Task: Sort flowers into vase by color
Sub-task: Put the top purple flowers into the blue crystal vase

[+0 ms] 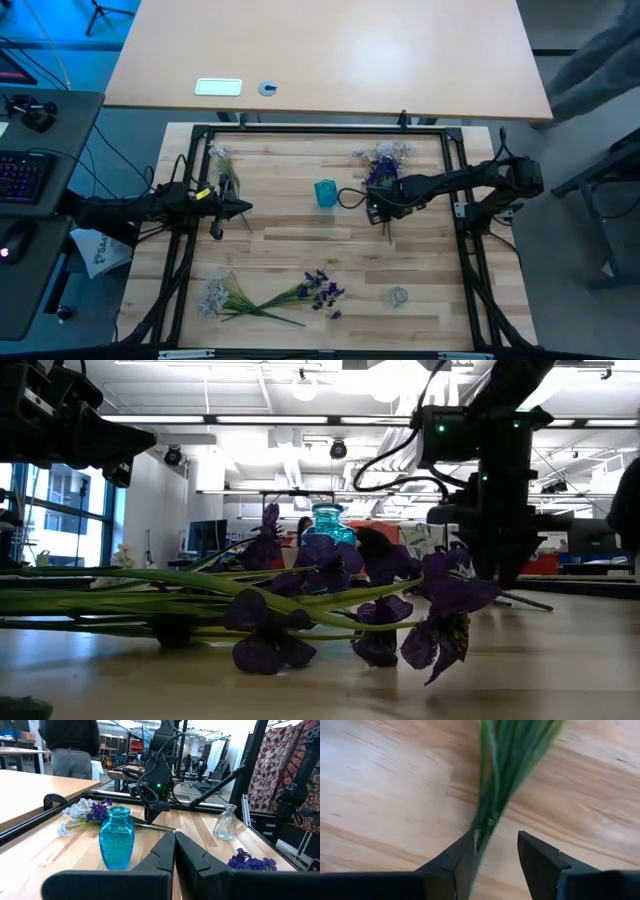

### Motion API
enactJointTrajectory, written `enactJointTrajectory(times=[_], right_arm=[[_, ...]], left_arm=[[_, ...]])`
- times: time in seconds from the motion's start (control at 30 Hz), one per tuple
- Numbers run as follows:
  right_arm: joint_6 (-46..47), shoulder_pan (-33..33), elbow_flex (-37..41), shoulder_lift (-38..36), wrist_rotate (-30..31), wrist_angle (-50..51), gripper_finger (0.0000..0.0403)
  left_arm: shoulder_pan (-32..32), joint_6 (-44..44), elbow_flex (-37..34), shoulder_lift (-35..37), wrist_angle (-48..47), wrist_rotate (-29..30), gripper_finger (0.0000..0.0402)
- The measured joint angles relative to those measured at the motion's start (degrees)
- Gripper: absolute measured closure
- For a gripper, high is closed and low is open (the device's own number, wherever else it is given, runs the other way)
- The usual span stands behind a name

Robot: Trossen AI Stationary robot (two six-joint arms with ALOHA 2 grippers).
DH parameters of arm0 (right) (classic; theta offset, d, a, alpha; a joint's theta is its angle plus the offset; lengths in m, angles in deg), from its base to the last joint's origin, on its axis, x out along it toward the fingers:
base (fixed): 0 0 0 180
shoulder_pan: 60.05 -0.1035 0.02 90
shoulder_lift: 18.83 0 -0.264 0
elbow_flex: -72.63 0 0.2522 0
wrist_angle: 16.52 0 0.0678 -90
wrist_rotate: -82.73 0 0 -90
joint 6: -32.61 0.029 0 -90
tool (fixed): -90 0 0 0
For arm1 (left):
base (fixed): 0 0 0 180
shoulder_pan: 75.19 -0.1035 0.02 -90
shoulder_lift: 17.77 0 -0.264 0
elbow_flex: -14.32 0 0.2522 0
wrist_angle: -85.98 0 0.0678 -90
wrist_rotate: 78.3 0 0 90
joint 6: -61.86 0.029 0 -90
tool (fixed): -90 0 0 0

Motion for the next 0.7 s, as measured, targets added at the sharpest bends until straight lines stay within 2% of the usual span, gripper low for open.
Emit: enactJointTrajectory(times=[0.37, 0.7], right_arm=[[0.0, 0.0, 0.0, 0.0, 2.1, 1.6, 0.0269], [-1.1, 0.2, 0.0, 1.8, 1.6, 1.6, 0.0269]], left_arm=[[0.0, 0.0, 0.0, 0.0, 0.0, 0.0, 0.0401], [0.0, 0.0, 0.0, 0.0, 0.0, 0.0, 0.0401]])
